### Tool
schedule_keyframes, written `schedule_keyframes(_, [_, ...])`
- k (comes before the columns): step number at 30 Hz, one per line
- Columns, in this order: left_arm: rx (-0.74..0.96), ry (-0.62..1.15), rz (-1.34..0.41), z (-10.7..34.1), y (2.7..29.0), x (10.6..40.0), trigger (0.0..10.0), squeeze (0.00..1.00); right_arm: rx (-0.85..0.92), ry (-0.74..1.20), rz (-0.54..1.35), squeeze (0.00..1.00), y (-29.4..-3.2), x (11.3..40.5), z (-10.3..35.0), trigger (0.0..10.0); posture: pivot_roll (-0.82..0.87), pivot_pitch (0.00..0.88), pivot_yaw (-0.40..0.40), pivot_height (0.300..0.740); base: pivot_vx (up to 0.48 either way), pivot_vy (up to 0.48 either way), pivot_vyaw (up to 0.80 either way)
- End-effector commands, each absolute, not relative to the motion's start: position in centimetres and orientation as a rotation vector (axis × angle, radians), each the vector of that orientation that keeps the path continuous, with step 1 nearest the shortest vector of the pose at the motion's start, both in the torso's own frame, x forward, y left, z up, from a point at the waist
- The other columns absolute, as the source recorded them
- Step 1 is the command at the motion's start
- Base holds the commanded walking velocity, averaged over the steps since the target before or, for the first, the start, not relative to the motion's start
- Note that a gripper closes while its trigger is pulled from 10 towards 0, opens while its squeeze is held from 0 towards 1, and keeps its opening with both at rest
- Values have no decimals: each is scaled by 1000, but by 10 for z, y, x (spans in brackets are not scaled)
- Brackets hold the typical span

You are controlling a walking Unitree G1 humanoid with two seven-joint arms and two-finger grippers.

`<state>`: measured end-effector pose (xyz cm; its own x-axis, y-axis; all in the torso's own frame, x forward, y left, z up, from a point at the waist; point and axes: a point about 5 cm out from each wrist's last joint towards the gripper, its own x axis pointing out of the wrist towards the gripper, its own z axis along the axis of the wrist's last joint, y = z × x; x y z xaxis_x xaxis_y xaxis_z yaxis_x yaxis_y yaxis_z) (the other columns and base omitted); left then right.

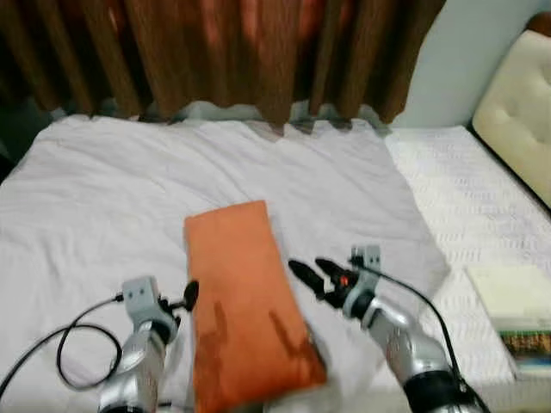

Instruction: Clean up the room

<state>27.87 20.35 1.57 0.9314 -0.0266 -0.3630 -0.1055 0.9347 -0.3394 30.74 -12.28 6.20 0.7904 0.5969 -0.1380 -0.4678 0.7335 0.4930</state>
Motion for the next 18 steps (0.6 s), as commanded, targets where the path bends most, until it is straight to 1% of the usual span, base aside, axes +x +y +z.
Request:
schedule_keyframes(1, [-374, 397, 10, 15, 201, 282, 10000, 0, 439, 350, 566, 0, -129, 304, 51, 10000, -11, 306, -72, 740, 0, 0, 0])
schedule_keyframes(2, [-374, 397, 10, 15, 201, 282, 10000, 0, 439, 350, 566, 0, -129, 304, 51, 10000, -11, 306, -72, 740, 0, 0, 0])
schedule_keyframes(3, [-383, 380, -3, 20, 203, 283, 10000, 0, 451, 362, 542, 0, -131, 300, 47, 10000, 11, 414, -73, 740, 0, 0, 0])
schedule_keyframes(5, [-398, 365, -9, 23, 204, 285, 10000, 0, 465, 359, 524, 0, -133, 300, 47, 10000, 16, 430, -70, 740, 0, 0, 0])
schedule_keyframes(7, [-432, 317, -43, 35, 203, 296, 10000, 0, 539, 362, 461, 0, -135, 301, 40, 10000, 32, 485, -55, 740, 0, 0, 0])
schedule_keyframes(9, [-432, 311, -53, 37, 201, 299, 10000, 0, 554, 361, 449, 0, -135, 301, 39, 10000, 32, 485, -55, 740, 0, 0, 0])
schedule_keyframes(10, [-425, 308, -69, 41, 199, 301, 10000, 0, 579, 352, 436, 0, -134, 302, 40, 10000, 47, 522, -30, 740, 0, 0, 0])
schedule_keyframes(13, [-429, 311, -107, 46, 194, 301, 10000, 0, 634, 320, 420, 0, -125, 307, 43, 10000, 64, 559, 2, 740, 0, 0, 0])
schedule_keyframes(17, [-451, 310, -130, 47, 189, 300, 10000, 0, 658, 305, 422, 0, -121, 309, 45, 10000, 68, 562, 6, 740, 0, 0, 0])
schedule_keyframes(18, [-477, 307, -152, 47, 185, 299, 10000, 0, 685, 288, 421, 0, -119, 310, 49, 10000, 68, 576, 20, 740, 0, 0, 0])
